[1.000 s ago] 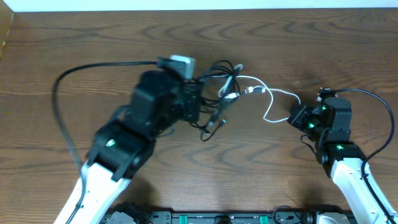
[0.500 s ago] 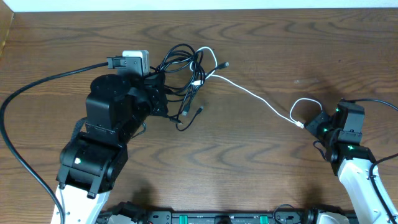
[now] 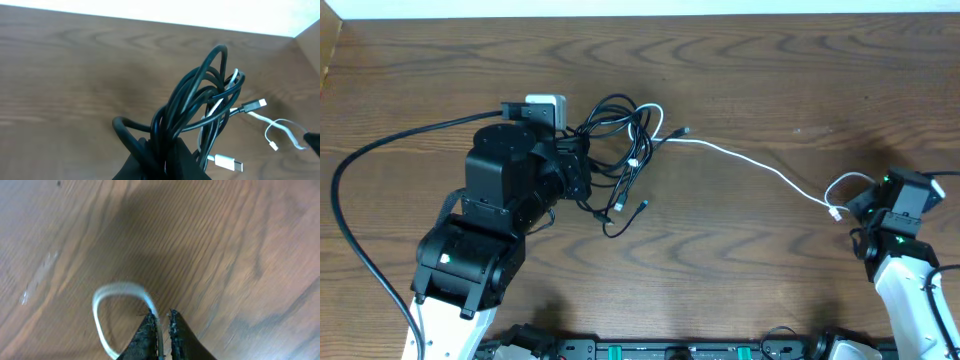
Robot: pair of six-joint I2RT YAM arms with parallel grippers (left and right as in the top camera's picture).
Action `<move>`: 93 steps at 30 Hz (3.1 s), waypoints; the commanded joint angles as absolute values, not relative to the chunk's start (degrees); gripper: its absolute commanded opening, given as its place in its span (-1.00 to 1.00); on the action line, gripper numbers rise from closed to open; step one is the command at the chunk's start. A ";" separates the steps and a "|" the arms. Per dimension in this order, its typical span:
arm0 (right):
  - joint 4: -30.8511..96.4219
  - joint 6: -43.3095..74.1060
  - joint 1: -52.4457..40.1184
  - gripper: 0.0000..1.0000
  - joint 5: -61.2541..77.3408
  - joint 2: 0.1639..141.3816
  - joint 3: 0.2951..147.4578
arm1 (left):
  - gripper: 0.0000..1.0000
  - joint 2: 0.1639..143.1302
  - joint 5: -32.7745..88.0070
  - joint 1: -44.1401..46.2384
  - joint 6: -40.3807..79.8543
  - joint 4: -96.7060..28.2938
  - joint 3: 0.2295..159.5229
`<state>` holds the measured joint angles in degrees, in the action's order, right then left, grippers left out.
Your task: Untangle cables
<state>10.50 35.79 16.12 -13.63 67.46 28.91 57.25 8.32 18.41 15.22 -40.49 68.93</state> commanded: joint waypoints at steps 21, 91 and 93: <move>-1.63 34.50 17.41 -0.02 60.38 67.11 29.15 | -0.85 71.31 30.02 18.09 10.96 -39.46 68.66; -13.10 51.86 -14.70 -0.34 41.28 67.11 29.15 | -0.85 83.42 21.32 32.60 21.71 -29.21 68.66; -14.22 52.53 -14.72 -0.37 42.48 67.11 29.15 | -0.85 83.42 21.30 32.60 21.71 -29.21 68.66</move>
